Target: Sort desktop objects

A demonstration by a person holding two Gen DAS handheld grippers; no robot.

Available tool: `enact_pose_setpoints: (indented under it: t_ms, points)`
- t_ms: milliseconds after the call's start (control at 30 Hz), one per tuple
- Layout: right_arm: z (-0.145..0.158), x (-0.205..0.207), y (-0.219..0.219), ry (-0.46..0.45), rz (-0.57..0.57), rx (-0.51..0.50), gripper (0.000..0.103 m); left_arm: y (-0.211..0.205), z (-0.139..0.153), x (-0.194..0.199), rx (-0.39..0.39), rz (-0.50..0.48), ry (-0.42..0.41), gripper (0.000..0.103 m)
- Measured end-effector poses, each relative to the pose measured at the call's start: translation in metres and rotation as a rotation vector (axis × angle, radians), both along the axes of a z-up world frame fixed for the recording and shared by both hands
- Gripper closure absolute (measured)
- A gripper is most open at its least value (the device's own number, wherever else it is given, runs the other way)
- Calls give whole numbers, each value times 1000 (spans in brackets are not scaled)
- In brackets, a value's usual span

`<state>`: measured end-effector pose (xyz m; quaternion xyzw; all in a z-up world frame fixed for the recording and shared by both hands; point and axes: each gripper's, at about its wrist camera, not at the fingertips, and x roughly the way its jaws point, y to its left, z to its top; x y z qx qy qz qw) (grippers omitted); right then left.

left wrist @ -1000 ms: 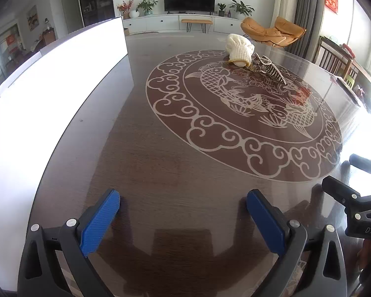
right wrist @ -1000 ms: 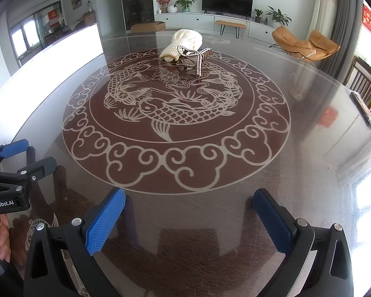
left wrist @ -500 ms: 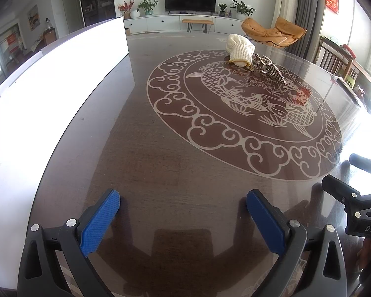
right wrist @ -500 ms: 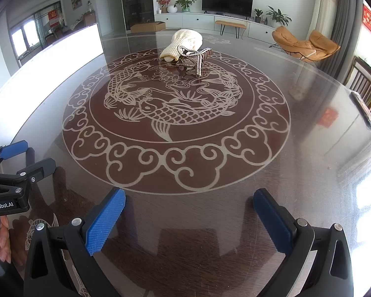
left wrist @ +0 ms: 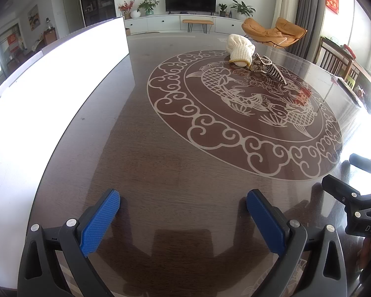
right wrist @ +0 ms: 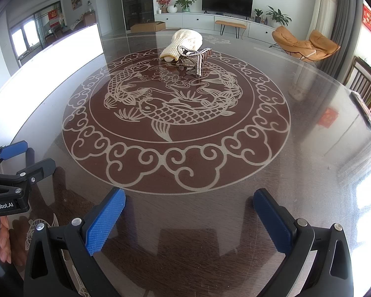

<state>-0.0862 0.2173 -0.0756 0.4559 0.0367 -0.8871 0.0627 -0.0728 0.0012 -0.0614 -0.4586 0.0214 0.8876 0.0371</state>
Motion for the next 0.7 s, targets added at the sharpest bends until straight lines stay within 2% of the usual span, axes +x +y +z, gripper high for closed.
enact_pose_setpoints:
  t_ms: [500, 700]
  points:
    - [0, 0, 0, 0, 0, 0, 0, 0, 0, 0, 0, 0, 0, 0]
    - [0, 0, 0, 0, 0, 0, 0, -5, -1, -2, 2, 34, -1, 0]
